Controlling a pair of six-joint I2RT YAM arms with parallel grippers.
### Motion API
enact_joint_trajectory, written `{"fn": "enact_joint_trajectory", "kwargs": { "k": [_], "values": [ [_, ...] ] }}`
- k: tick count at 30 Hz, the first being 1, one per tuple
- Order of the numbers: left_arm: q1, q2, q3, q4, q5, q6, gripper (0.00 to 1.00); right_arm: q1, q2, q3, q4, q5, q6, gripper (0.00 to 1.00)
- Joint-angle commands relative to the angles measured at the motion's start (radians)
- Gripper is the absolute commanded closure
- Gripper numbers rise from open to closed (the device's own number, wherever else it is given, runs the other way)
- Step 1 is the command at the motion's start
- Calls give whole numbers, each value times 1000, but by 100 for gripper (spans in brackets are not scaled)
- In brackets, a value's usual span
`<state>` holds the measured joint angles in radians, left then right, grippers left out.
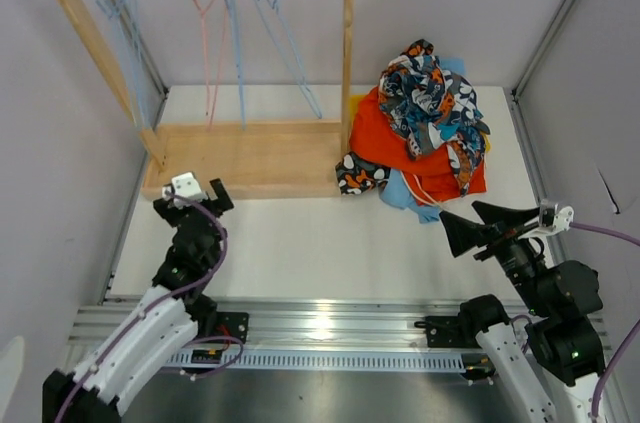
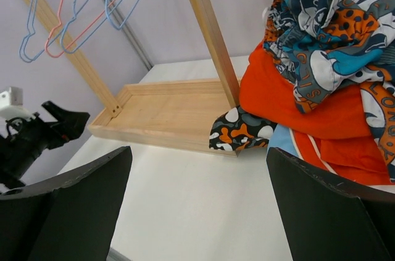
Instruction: Remove the shorts from the hanger
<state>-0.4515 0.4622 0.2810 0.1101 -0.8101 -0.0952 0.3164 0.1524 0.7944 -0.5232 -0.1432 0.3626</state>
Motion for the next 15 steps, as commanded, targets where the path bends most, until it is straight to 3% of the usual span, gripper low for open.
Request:
{"fn": "enact_joint_trajectory", "kwargs": {
  "k": [1, 2, 3, 4, 5, 8, 10, 13, 15],
  "values": [
    [-3, 279, -58, 420, -190, 40, 1, -2, 3, -14, 37, -70, -24, 1],
    [-1, 353, -71, 527, -214, 131, 1, 9, 6, -15, 34, -65, -25, 1],
    [0, 428, -97, 774, -210, 190, 1, 30, 10, -14, 29, -58, -25, 1],
    [4, 502, -118, 890, -204, 283, 1, 41, 21, -11, 22, -50, -27, 1],
    [5, 639, -129, 984, -164, 317, 1, 52, 27, -8, 17, -49, -31, 0],
    [19, 826, -146, 1233, -75, 376, 1, 90, 53, -6, 8, -36, -34, 0],
    [34, 880, -196, 1401, 55, 396, 0, 104, 76, -7, 5, -36, -33, 1],
    [88, 928, -221, 1467, 153, 353, 0, 121, 93, -6, -3, -33, -31, 1],
    [155, 839, -233, 1359, 321, 284, 1, 125, 102, -9, -3, -29, -33, 1]
  ]
}}
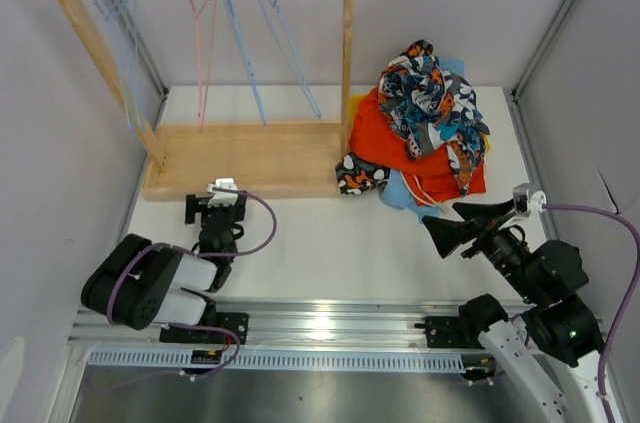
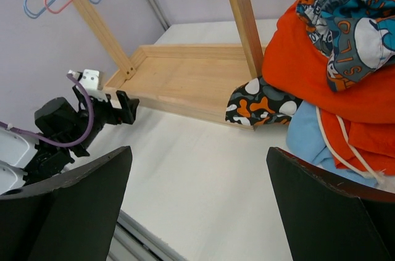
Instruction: Remove the shorts from the hanger
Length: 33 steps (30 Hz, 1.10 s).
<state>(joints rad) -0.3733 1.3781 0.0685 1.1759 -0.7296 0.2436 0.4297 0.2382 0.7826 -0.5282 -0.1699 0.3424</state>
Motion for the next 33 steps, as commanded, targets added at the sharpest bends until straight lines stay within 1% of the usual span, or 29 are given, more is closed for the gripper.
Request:
{"fn": "enact_joint_trajectory", "kwargs": {
  "k": [1, 3, 4, 5, 6, 7, 8, 9, 10, 13, 14, 16, 18, 19, 20, 21, 23, 27, 31, 33],
  "values": [
    [102, -94, -19, 224, 293, -73, 1, 14, 18, 1, 5, -2, -13, 1],
    [146, -76, -7, 223, 376, -92, 1, 15, 23, -3, 7, 0, -13, 1],
    [166, -74, -4, 202, 428, -104, 3, 15, 27, -2, 7, 1, -13, 1],
    [215, -48, -7, 188, 515, -134, 6, 17, 39, -3, 7, -2, -14, 1],
    [221, -12, 4, 226, 503, -127, 4, 17, 47, -5, 8, -3, -14, 1],
    [218, -11, 16, 240, 503, -127, 3, 18, 55, -5, 8, -2, -14, 1],
    [223, -37, 71, 65, 518, -141, 3, 18, 67, -5, 8, 3, -13, 1],
    [249, -39, 74, 48, 541, -159, 6, 17, 72, -6, 14, 7, -14, 1],
    [251, -30, 70, 83, 547, -155, 5, 17, 76, -6, 14, 13, -14, 1],
    [251, -31, 71, 77, 500, -182, 2, 15, 96, -2, 7, 50, -20, 1],
    [251, -25, 73, 83, 439, -188, 1, 15, 101, 3, 4, 62, -19, 1],
    [251, -31, 70, 76, 389, -221, 1, 15, 131, 10, -10, 87, -17, 1],
    [251, -30, 68, 91, 383, -219, 1, 17, 168, 21, -22, 102, -17, 1],
    [251, -30, 71, 91, 392, -218, 4, 15, 185, 32, -29, 118, -19, 0],
    [251, -28, 70, 91, 395, -214, 9, 17, 197, 37, -32, 118, -23, 1],
    [251, -30, 73, 85, 400, -211, 1, 18, 226, 44, -33, 121, -34, 1],
    [251, -30, 73, 85, 400, -211, 1, 21, 254, 76, -35, 151, -46, 1],
    [251, -31, 73, 85, 400, -211, 1, 30, 312, 124, -7, 161, -92, 1],
    [251, -31, 73, 85, 400, -211, 0, 35, 334, 118, 103, 138, -115, 0],
    [251, -31, 71, 85, 400, -211, 1, 35, 351, 122, 115, 141, -111, 1]
  ]
}}
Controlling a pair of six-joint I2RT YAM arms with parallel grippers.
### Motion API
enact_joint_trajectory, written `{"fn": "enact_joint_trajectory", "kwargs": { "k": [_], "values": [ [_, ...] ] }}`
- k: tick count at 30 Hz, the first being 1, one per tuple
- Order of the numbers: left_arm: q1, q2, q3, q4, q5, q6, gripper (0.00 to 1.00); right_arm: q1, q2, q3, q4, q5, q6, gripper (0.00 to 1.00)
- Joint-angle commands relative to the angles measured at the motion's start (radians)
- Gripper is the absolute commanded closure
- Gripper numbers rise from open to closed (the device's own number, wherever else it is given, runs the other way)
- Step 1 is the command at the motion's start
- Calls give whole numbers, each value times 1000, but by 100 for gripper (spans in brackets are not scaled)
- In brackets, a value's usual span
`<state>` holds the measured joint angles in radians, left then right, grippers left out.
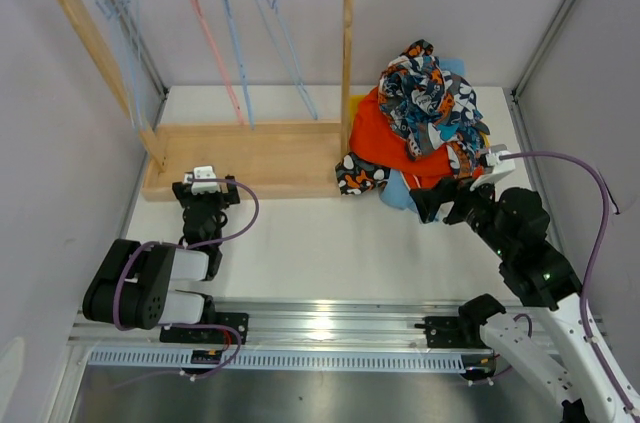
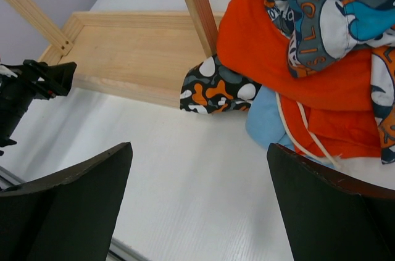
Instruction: Remove the shorts from the hanger
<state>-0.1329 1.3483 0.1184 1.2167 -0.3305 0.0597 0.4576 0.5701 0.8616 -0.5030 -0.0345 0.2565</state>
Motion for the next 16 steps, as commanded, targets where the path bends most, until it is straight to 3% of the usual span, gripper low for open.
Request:
{"fn": "enact_joint_trajectory", "kwargs": {
  "k": [1, 16],
  "values": [
    [10, -1, 23, 44, 1, -27, 1, 7, 43, 47, 98, 5, -20, 0],
    [10, 0, 23, 44, 1, -27, 1, 20, 79, 42, 146, 16, -57, 1]
  ]
}}
